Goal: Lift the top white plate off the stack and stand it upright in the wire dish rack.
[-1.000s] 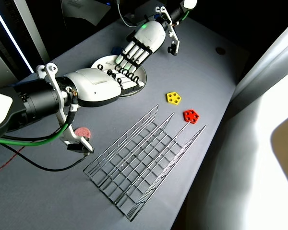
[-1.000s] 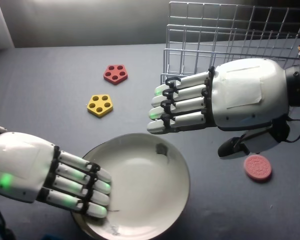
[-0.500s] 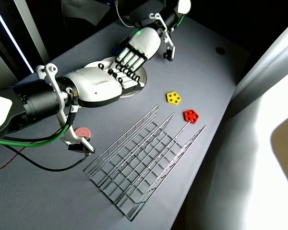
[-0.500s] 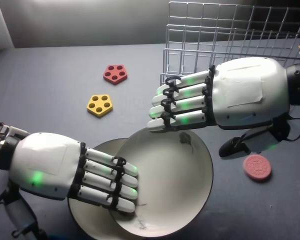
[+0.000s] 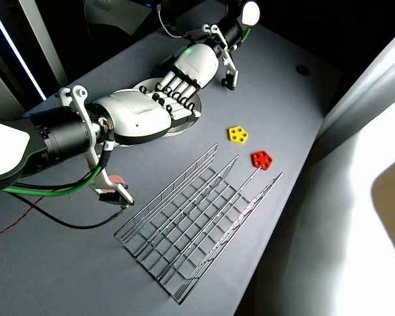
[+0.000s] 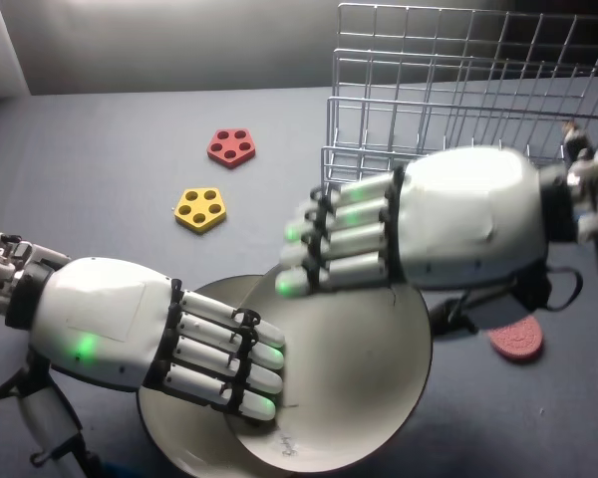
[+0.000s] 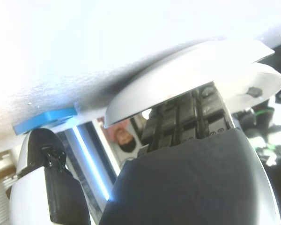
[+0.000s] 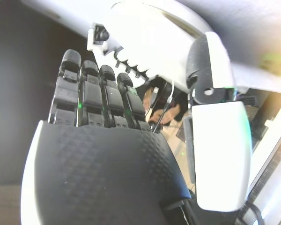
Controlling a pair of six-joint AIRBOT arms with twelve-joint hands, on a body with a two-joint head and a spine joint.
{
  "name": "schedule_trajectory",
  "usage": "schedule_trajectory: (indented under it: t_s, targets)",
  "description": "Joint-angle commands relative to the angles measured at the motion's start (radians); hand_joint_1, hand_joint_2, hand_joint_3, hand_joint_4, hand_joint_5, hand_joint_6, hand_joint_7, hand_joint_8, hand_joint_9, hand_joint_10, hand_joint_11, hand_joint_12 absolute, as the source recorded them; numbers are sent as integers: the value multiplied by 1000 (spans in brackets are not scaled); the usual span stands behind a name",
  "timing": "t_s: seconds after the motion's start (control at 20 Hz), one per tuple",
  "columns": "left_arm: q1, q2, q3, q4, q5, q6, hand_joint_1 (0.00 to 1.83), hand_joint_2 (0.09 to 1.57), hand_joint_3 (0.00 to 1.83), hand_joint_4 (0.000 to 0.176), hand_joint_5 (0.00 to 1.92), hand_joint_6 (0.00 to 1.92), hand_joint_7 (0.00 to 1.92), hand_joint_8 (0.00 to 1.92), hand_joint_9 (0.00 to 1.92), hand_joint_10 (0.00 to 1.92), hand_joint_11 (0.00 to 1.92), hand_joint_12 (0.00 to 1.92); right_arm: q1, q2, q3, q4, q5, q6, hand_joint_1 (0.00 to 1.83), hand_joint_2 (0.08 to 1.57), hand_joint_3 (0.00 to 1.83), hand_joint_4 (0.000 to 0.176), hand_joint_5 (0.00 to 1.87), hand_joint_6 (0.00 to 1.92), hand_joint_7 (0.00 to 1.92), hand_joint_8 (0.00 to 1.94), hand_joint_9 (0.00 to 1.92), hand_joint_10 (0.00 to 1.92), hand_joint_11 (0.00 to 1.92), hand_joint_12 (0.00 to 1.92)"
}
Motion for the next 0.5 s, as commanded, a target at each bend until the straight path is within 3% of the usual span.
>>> schedule_trajectory:
  t_s: [0.0, 0.15, 0.25, 0.45]
  targets:
    - [-11, -19, -2, -16, 15, -12, 289, 913, 0, 0, 44, 2, 55, 2, 69, 2, 12, 168, 0, 9, -6, 60, 49, -11, 1042, 1079, 0, 0, 7, 1, 0, 0, 39, 6, 0, 250]
    - [-14, -24, 0, -10, 18, -12, 360, 914, 0, 0, 63, 5, 80, 5, 86, 3, 0, 253, -23, 7, -26, 87, 36, -69, 1055, 1050, 0, 0, 38, 4, 40, 5, 81, 7, 0, 327]
    - [-15, -27, 3, -7, 19, -12, 371, 919, 0, 0, 54, 0, 63, 0, 55, 0, 0, 192, -29, -5, -24, 93, 27, -76, 1037, 1047, 0, 0, 78, 0, 82, 3, 122, 2, 0, 422]
    - [-15, -32, 12, -1, 18, -12, 396, 922, 1, 0, 28, 3, 12, 3, 9, 2, 0, 128, -36, -35, -11, 99, -1, -75, 1047, 1075, 3, 0, 87, 7, 68, 7, 110, 6, 0, 400]
